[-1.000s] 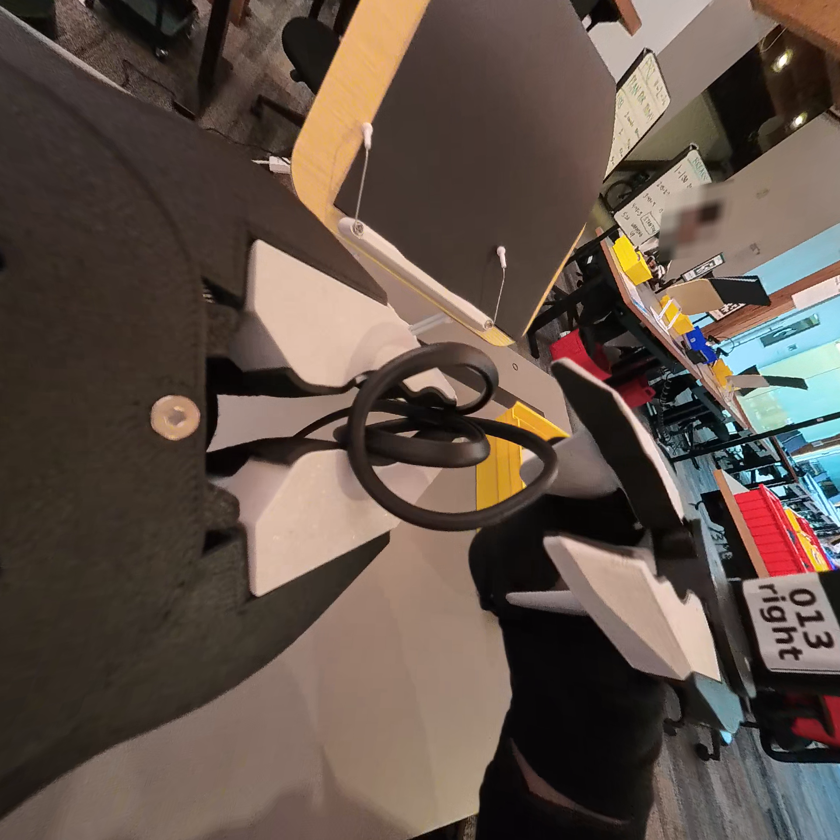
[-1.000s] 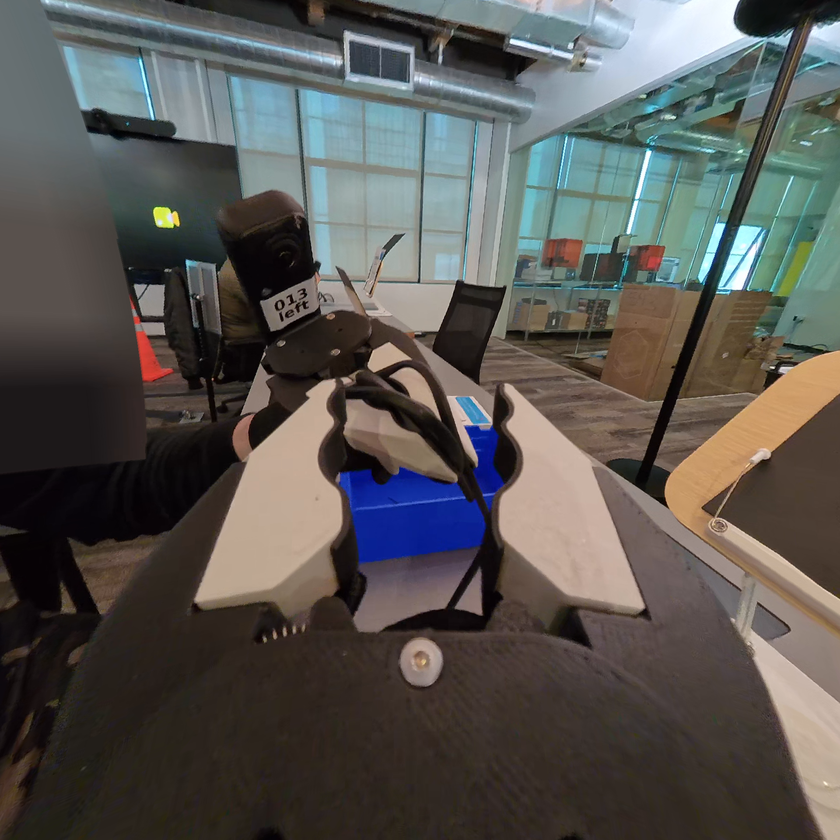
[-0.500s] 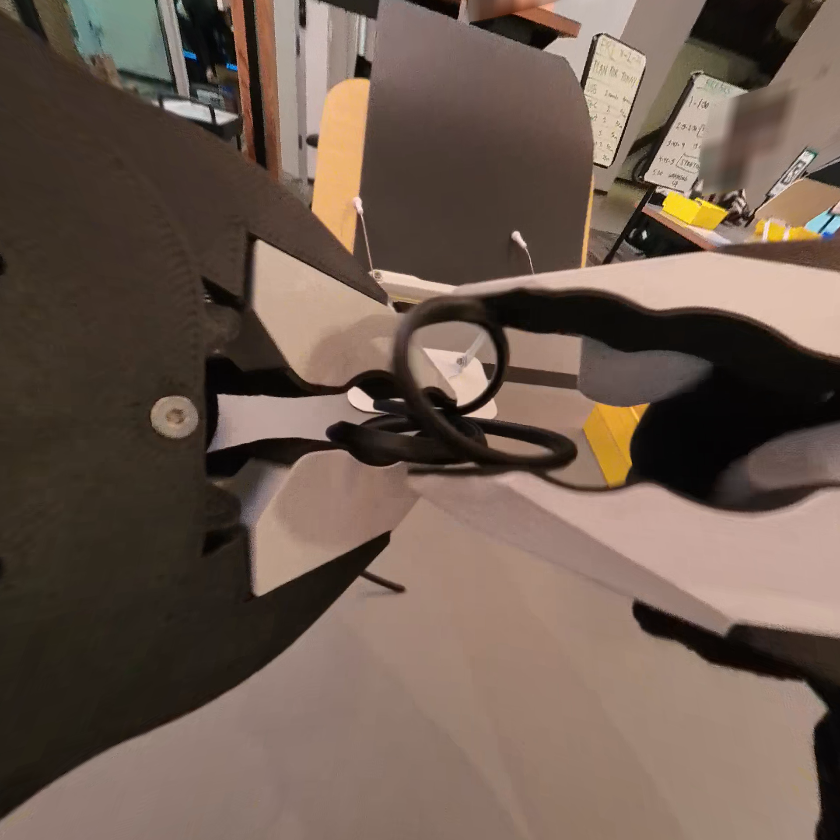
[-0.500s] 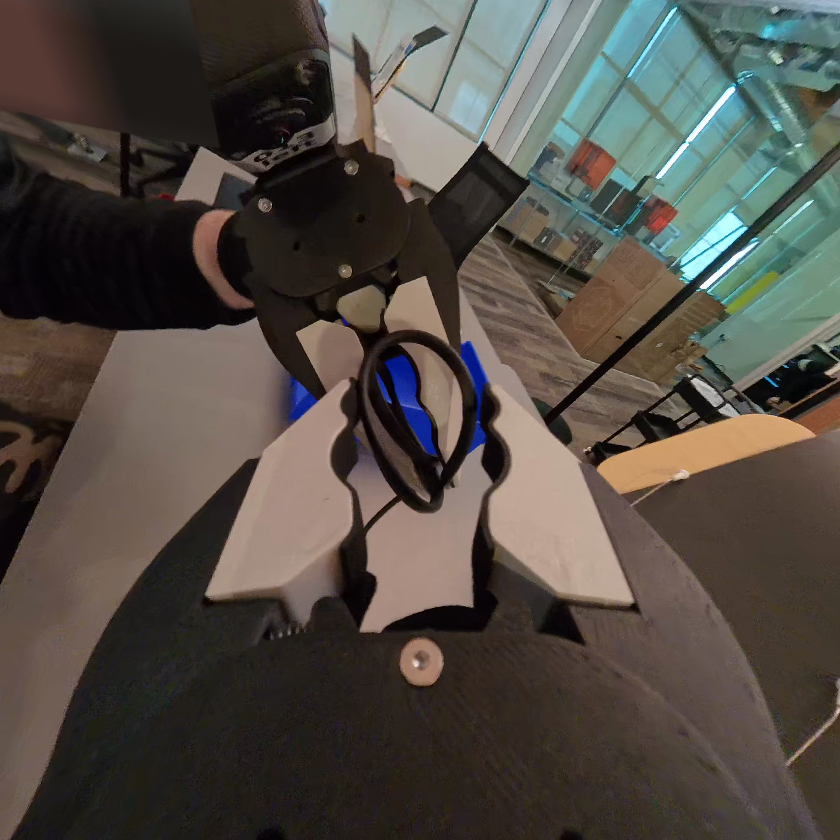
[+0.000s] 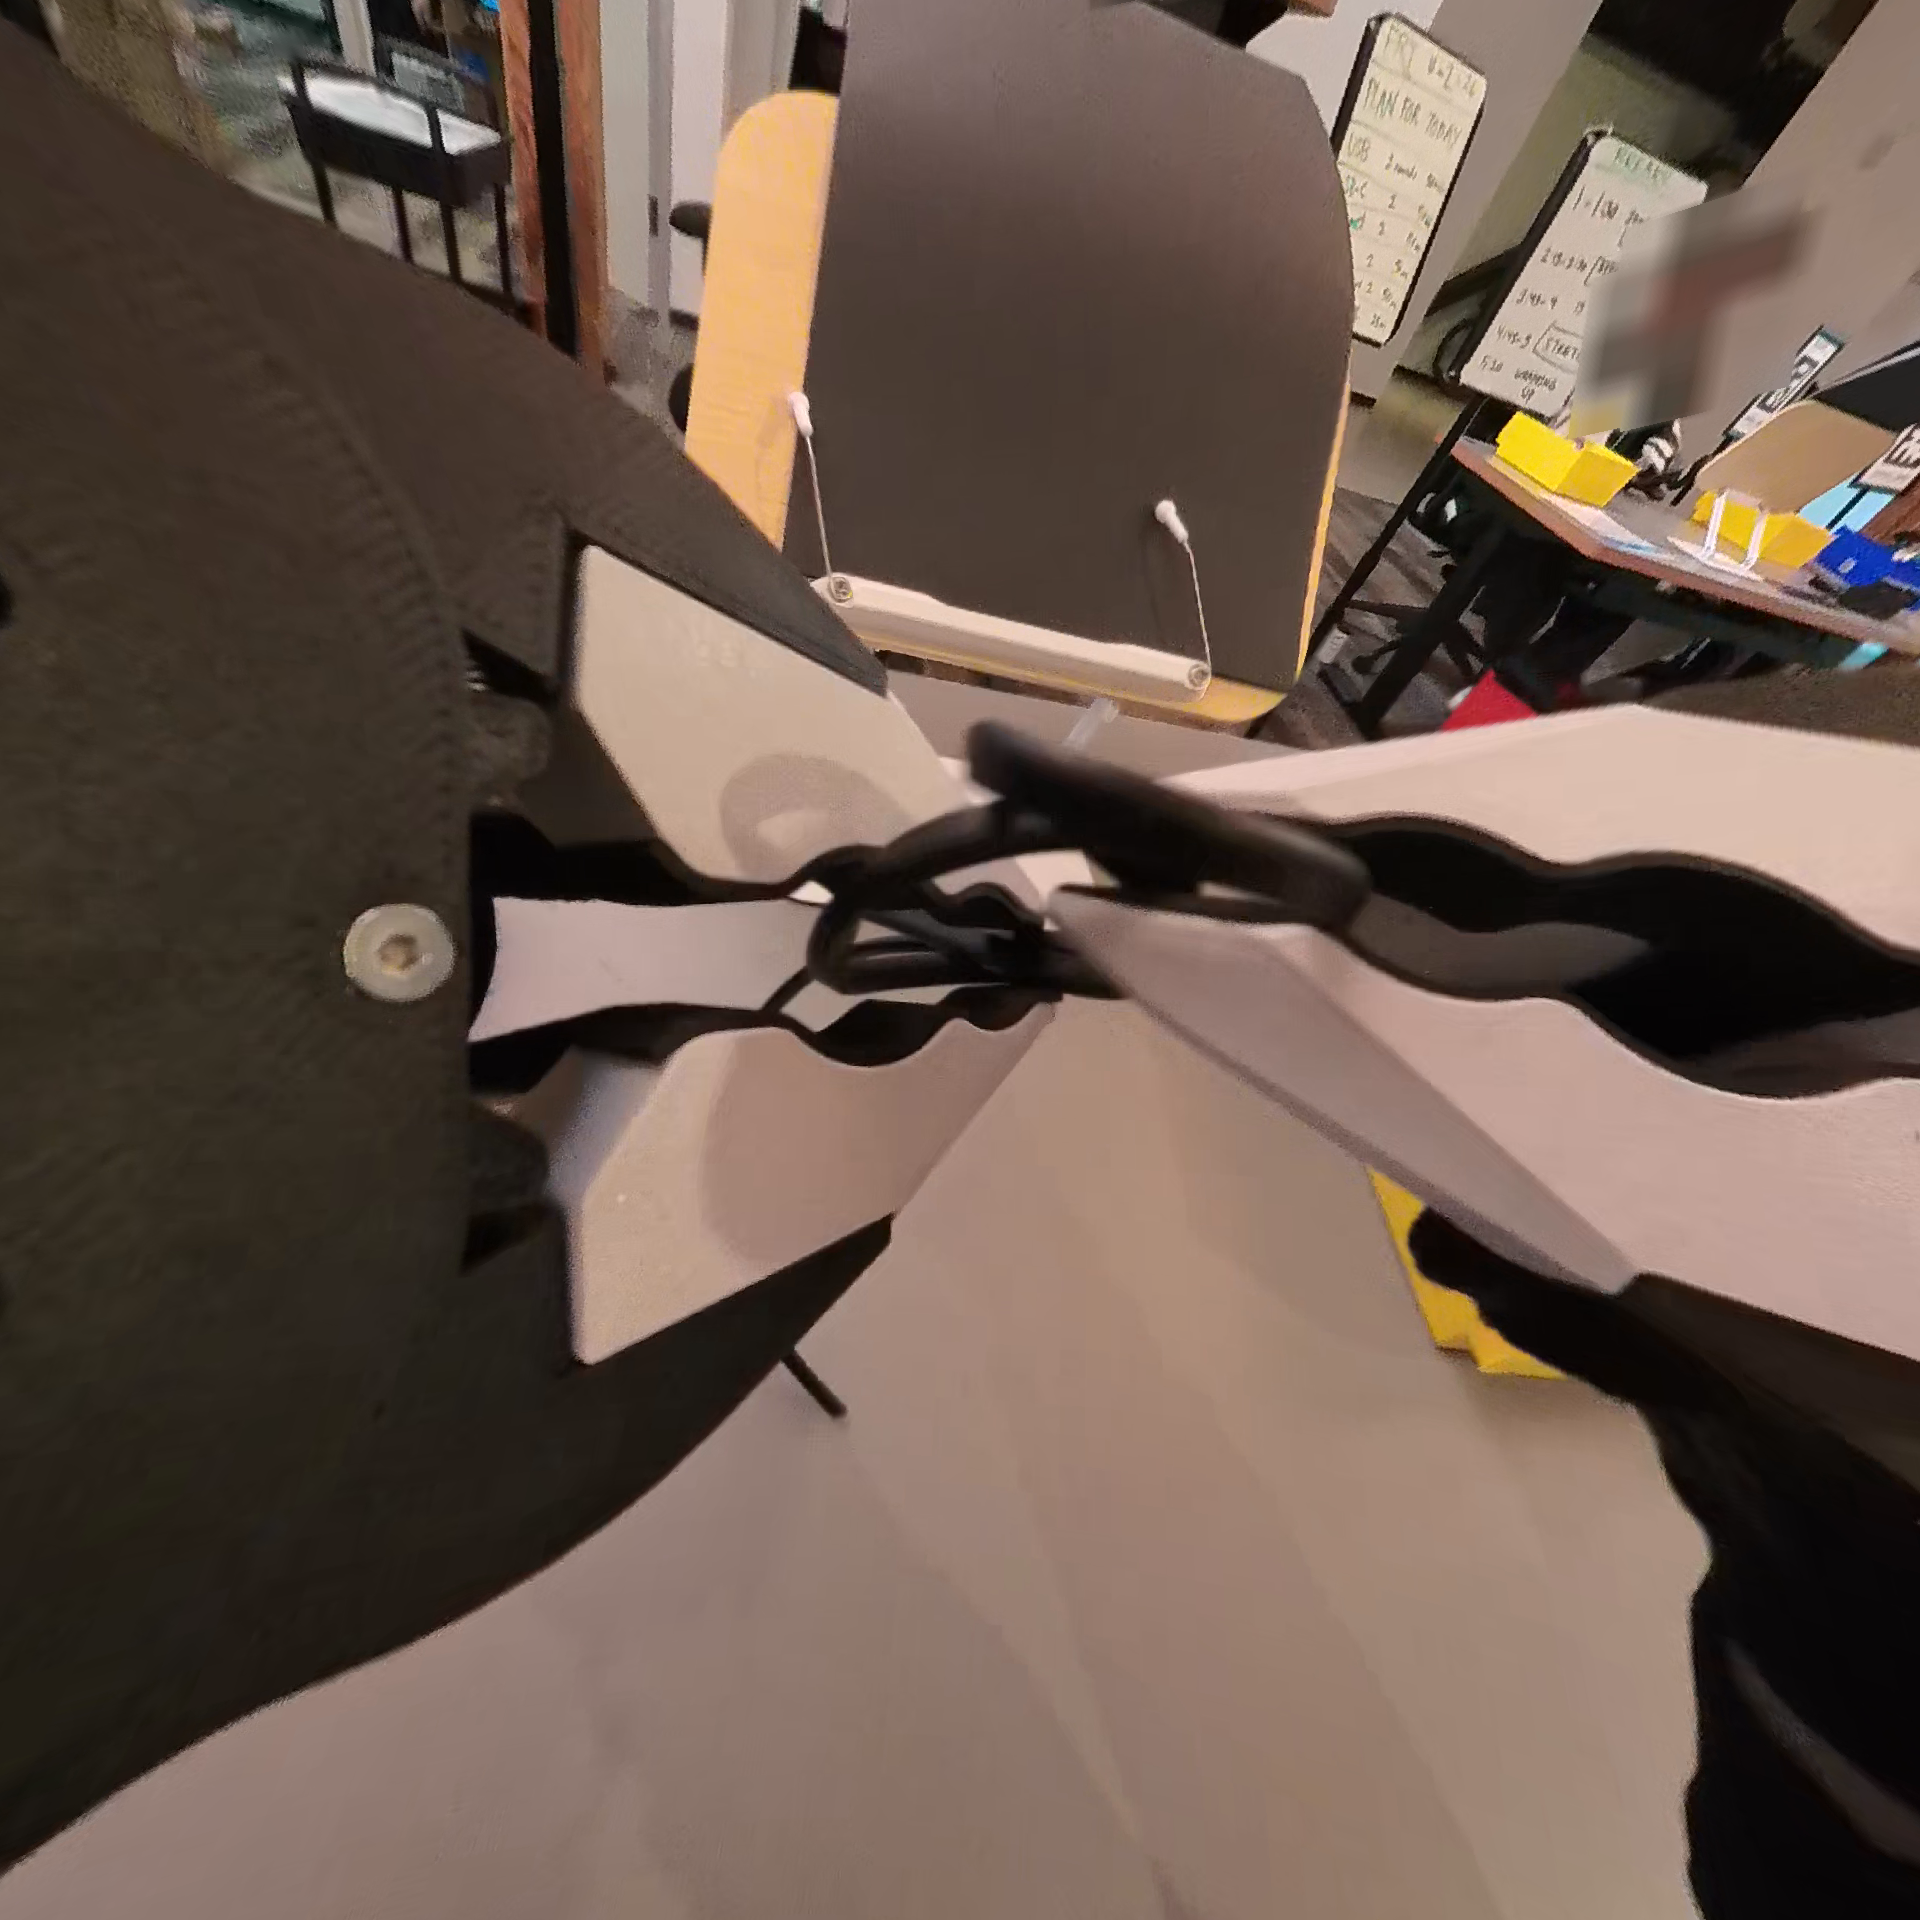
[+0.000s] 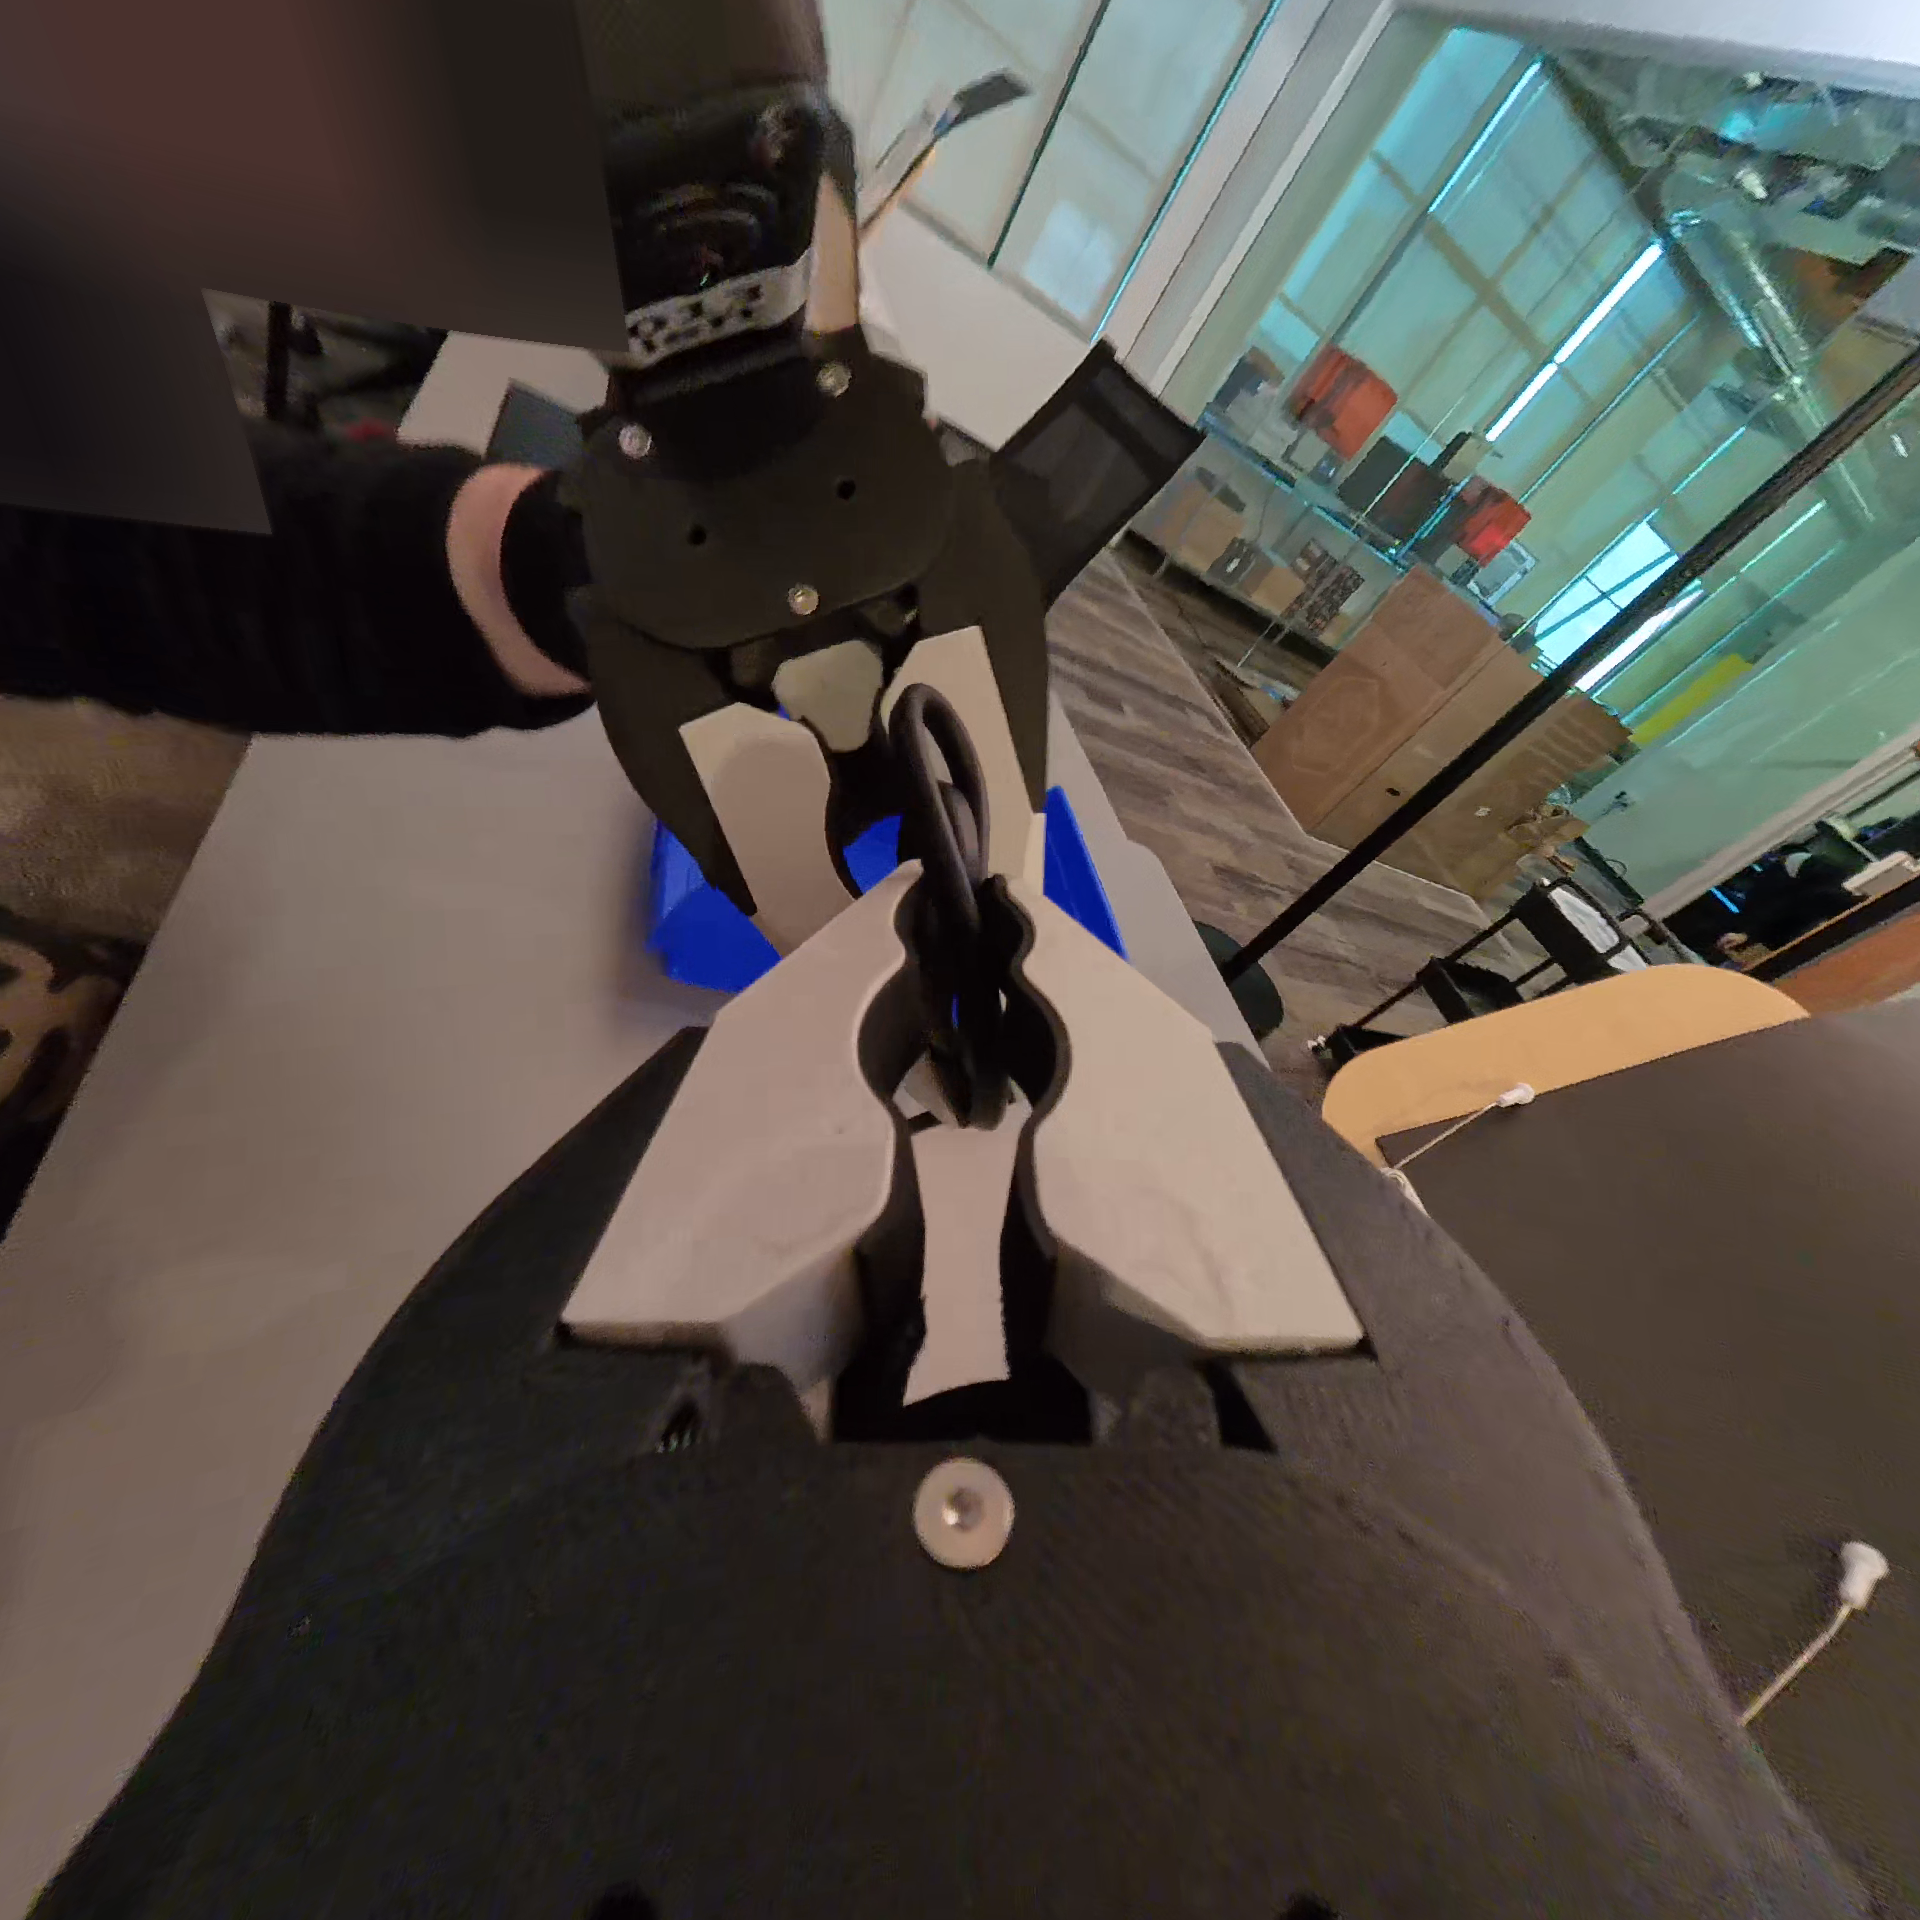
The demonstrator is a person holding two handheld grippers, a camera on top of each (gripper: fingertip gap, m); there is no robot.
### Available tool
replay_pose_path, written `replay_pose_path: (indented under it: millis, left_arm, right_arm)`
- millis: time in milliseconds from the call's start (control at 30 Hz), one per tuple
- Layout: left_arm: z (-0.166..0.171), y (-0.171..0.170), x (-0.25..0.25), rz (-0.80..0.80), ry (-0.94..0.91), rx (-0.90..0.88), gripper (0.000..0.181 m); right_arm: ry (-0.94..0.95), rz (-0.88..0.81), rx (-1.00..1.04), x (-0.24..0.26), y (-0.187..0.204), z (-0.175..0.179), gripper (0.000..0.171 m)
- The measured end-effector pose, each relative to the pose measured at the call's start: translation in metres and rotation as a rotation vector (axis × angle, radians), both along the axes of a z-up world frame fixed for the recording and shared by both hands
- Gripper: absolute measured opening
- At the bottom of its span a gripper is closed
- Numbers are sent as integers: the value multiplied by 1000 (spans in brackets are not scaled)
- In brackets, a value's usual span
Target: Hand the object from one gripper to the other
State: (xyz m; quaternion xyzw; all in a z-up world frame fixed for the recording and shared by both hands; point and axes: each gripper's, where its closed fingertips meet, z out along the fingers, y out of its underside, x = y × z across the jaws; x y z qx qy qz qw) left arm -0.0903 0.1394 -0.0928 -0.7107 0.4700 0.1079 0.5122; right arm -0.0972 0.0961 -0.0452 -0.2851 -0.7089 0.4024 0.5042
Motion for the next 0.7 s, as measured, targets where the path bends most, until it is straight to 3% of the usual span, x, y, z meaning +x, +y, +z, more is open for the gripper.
replay_pose_path:
  millis: [67,167,267,433,567,700]
  left_arm:
    - [7,2,-1,1,-59,18,13]
    - [5,3,-6,8,-136,-38,47]
    - [7,1,-9,-34,-265,-87,60]
    - [21,-29,17,-320,-616,-288,84]
    - [38,-58,32,-573,-856,-433,111]
    - [45,-69,52,-689,-937,-478,128]
  right_arm:
    - [44,-19,-80,1,10,10,4]
    - [114,-38,-228,3,23,25,4]
    - [162,35,-361,9,23,39,3]
    - [157,112,-411,17,17,43,2]
    - [125,274,-435,27,-6,43,3]
    - [85,320,-403,24,-19,33,2]
